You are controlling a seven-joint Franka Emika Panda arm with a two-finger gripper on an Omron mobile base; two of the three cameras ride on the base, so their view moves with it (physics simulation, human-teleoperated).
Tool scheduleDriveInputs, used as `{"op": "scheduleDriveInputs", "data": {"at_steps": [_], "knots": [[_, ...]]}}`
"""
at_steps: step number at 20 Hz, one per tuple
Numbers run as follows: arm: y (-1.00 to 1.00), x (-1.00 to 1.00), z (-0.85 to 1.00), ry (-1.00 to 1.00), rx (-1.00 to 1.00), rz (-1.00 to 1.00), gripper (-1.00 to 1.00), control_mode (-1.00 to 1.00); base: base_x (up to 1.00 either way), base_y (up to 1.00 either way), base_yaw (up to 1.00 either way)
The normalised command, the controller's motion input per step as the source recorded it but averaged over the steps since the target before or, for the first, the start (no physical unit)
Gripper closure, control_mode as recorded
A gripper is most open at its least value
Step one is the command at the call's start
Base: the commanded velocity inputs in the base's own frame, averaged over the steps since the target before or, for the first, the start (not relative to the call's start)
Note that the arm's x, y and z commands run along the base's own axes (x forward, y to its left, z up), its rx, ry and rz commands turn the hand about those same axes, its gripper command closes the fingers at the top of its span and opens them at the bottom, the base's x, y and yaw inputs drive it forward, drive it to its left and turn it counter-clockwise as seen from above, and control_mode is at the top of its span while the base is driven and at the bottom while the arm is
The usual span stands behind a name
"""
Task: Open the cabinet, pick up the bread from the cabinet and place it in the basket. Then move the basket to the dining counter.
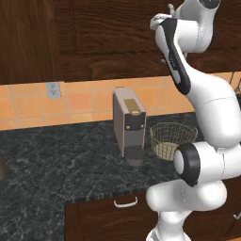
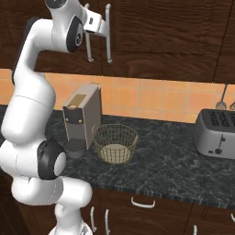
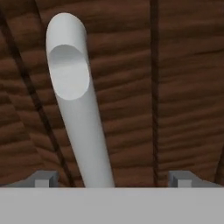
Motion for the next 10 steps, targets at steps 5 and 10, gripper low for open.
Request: {"op": "scheduleDriveInputs", "data": {"at_steps": [5, 10], "knots": [[0.05, 0.48, -0.05, 0.0, -0.02, 0.01, -1.0, -1.0, 0.0, 0.0, 0.0], [0.0, 0.56, -0.23, -0.08, -0.03, 0.01, -1.0, -1.0, 0.0, 0.0, 0.0]]}}
